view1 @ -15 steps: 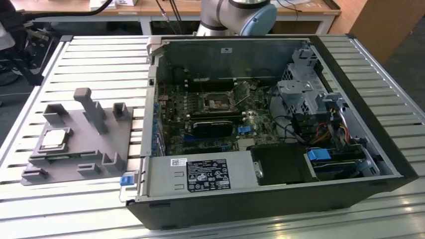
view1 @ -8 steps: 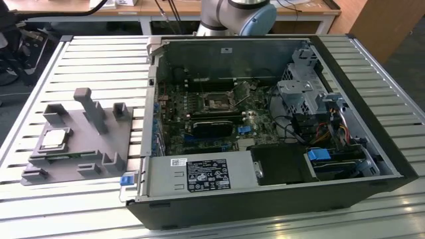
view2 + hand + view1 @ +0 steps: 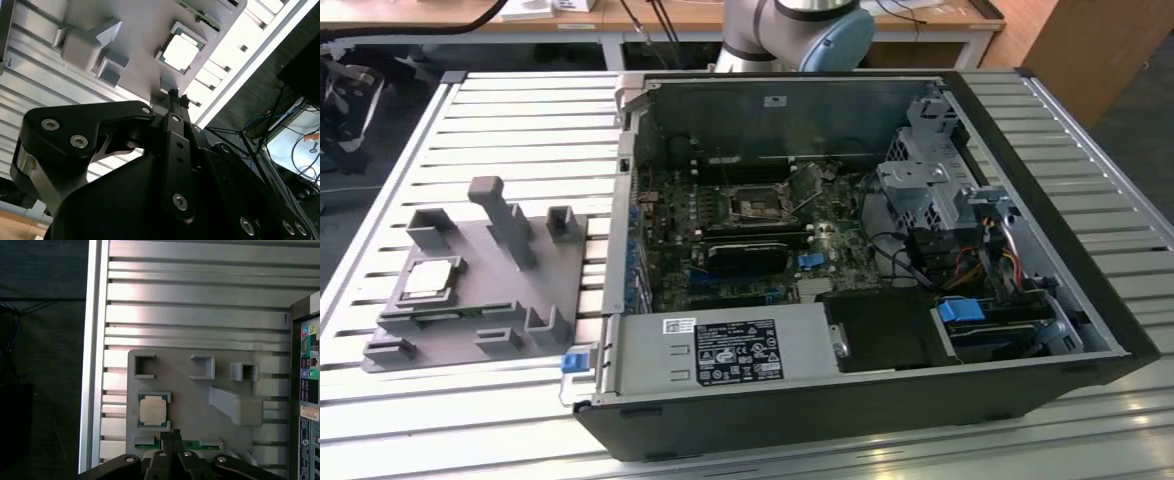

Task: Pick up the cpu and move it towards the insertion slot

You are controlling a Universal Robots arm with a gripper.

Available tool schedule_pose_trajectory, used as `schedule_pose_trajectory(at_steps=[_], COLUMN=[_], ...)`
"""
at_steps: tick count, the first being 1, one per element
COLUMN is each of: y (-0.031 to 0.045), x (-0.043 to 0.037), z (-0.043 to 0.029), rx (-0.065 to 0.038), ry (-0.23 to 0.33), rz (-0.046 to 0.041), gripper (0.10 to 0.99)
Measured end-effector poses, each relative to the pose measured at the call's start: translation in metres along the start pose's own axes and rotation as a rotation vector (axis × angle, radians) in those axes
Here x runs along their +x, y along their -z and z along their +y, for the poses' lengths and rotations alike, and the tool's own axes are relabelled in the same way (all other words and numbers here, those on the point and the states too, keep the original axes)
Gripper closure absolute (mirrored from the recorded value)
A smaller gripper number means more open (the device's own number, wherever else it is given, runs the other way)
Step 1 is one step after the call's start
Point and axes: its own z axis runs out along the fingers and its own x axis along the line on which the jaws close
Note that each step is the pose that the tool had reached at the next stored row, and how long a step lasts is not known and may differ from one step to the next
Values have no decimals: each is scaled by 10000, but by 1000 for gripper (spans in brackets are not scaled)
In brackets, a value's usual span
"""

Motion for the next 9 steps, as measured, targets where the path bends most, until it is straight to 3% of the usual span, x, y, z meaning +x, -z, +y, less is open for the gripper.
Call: schedule_pose_trajectory(at_steps=[4, 6, 7, 9], y=[-11, -20, -30, -64], x=[31, 36, 36, 36], z=[-7, -8, -10, -18], rx=[23, 23, 24, 24], ry=[15, 17, 18, 22], rz=[2, 0, 0, 1], gripper=[918, 792, 792, 678])
